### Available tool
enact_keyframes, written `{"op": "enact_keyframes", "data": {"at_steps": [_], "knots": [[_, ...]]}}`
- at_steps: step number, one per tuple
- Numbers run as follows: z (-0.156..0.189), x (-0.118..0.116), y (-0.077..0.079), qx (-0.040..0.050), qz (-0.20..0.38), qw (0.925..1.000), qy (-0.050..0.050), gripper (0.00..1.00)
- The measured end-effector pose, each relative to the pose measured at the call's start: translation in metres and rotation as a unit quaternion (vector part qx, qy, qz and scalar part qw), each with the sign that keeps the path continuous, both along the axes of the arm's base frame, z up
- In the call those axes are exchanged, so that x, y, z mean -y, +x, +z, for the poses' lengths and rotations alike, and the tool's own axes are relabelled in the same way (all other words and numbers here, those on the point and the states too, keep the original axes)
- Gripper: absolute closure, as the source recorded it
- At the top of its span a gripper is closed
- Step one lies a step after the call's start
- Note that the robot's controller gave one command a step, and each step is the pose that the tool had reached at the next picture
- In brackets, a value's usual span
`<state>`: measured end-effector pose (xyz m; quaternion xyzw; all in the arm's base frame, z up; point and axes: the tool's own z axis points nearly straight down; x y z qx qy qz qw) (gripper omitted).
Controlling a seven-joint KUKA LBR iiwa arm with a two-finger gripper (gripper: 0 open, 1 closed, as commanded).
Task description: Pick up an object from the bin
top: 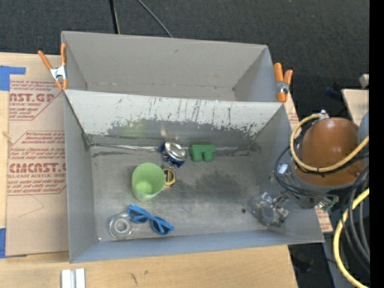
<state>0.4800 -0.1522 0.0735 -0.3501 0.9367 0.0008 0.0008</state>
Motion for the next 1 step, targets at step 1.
{"op": "enact_keyframes", "data": {"at_steps": [1], "knots": [[0.0005,-0.0062,0.0024,0.0037,0.000,1.0000,0.005,0.00]]}}
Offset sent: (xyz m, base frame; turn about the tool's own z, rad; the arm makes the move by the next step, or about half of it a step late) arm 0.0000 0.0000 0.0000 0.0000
